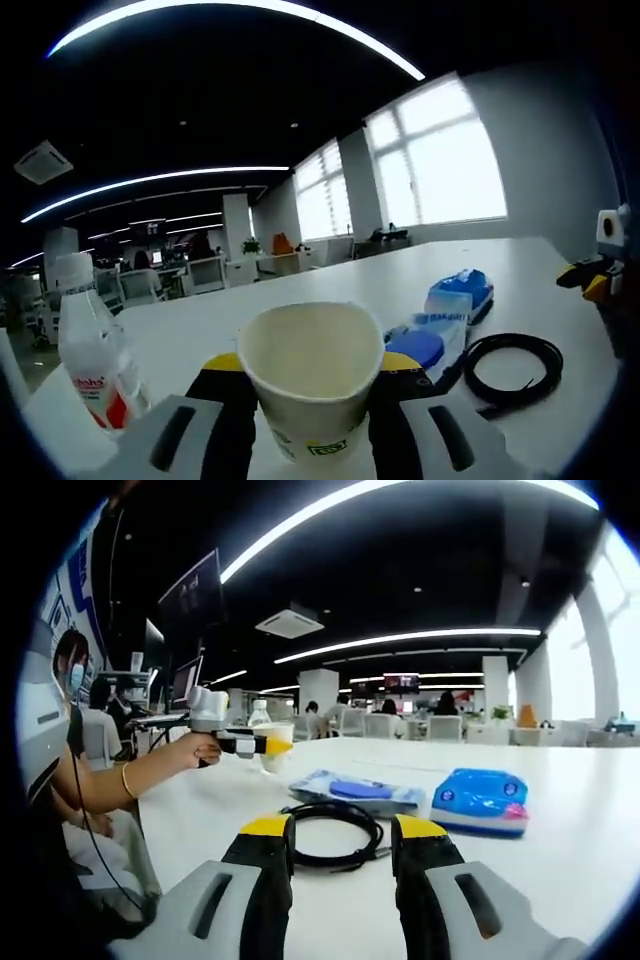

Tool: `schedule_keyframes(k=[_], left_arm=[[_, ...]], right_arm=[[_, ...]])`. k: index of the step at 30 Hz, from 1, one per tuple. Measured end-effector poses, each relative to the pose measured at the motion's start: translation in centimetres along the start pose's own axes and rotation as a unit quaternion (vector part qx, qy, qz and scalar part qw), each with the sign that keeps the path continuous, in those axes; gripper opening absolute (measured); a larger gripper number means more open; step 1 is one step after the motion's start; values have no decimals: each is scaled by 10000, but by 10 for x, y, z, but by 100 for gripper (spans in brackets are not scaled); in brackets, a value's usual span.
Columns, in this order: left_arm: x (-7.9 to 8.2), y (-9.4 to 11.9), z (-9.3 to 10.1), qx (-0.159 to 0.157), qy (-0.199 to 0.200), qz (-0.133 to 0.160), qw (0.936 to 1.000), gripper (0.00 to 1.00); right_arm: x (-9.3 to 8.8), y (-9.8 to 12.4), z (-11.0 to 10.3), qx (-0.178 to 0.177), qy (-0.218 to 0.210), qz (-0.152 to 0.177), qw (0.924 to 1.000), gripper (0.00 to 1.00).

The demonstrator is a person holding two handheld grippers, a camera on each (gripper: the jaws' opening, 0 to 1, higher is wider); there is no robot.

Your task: Arrange the tabletop items into an orderly group along one side of the table until the central work area is clear of visible clutter.

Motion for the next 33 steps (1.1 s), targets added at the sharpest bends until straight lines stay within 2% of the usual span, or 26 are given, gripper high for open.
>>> schedule_keyframes(k=[4, 6, 9, 17, 19, 23, 28, 33], left_arm=[[-7, -8, 4, -46, 18, -132, 9999, 41], [-11, -11, 2, 30, -25, -191, 9998, 41], [-11, -15, 0, 24, 242, -144, 9996, 41], [-14, -22, 2, -26, 132, -184, 9997, 41], [-19, -28, 2, -5, 68, -291, 9996, 41], [-24, -33, 2, -46, 170, -332, 9993, 41], [-23, -34, 3, -60, 273, -246, 9993, 41], [-24, -35, 4, -3, 162, -212, 9996, 41]], right_arm=[[0, 0, -1, -1, 2, -1, 10000, 37], [1, 1, -1, -1, 1, 8, 10000, 37], [1, 1, -1, -3, -4, 31, 10000, 37], [0, 2, 1, -12, 1, -14, 10000, 37], [2, 1, 2, -24, -16, 31, 10000, 37], [1, 0, -1, 48, -9, 51, 10000, 36], [0, 0, -2, 58, -17, 36, 10000, 36], [1, 2, 1, 0, -31, 79, 10000, 36]])
Point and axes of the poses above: the point that each gripper's makers call its tool centre point, and the gripper's own axes: y roughly backward along the fingers, z roughly to its right, x roughly out of its top, the point moved 4 cm from there along y, roughly backward along the fingers, and after that the axes turned 14 degrees about x, right-handed, at the moved point
